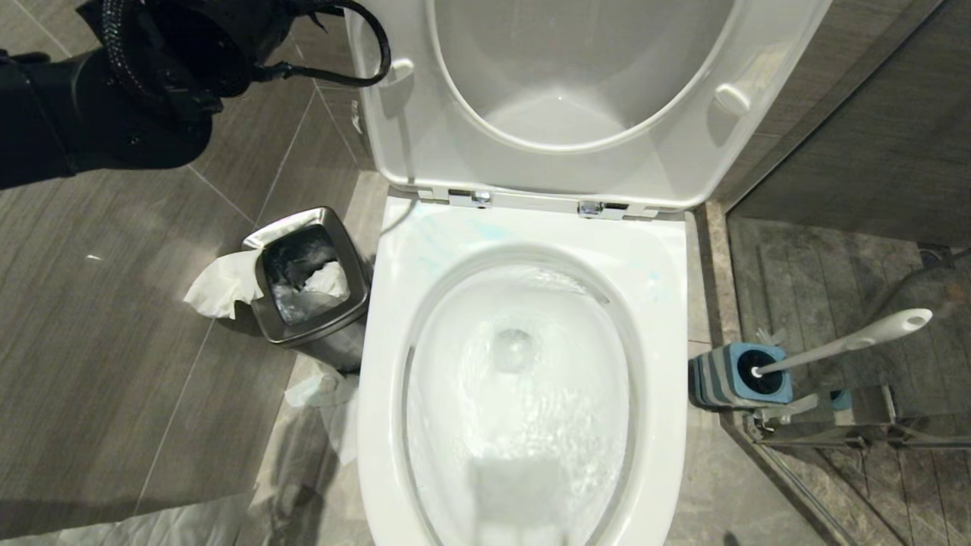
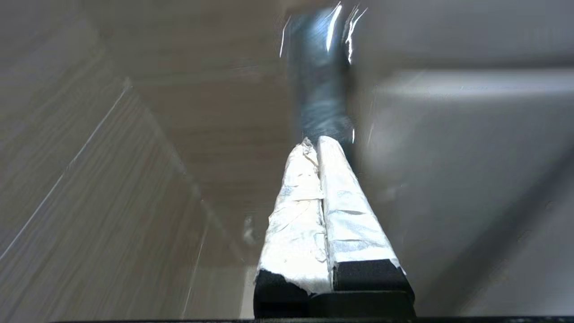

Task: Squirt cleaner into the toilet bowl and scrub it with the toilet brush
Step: Close the toilet lid

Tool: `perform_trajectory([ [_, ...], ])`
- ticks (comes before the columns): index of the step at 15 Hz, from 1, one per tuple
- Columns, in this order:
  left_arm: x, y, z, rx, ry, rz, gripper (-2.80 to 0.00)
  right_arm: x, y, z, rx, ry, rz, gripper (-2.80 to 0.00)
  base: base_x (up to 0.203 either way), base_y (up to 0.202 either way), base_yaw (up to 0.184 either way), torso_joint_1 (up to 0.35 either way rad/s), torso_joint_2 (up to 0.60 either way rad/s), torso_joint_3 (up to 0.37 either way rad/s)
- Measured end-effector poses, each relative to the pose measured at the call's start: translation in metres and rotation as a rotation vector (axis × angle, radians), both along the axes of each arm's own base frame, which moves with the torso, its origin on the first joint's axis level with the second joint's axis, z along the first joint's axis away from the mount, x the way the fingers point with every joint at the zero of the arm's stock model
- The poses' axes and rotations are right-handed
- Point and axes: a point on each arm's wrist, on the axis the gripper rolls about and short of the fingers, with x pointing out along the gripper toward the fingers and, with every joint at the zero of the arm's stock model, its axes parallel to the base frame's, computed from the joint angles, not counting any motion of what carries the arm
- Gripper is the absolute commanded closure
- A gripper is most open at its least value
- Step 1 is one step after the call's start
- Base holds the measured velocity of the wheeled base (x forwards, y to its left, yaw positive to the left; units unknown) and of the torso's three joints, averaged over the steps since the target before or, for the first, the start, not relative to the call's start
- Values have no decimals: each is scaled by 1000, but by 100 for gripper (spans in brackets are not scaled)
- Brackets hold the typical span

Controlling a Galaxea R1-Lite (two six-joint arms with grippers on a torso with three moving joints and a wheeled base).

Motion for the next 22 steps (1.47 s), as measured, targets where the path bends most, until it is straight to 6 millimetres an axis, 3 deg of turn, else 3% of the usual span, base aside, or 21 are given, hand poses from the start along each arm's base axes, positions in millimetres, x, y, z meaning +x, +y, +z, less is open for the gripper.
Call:
perform_trajectory([
  [9,-38,17,32,-8,-100,22,0,0,0,0,0,0,0,0,0,0,0,0,0,0],
  [16,-40,21,35,7,-110,49,0,0,0,0,0,0,0,0,0,0,0,0,0,0],
  [22,-34,40,39,7,-171,137,0,0,0,0,0,0,0,0,0,0,0,0,0,0],
])
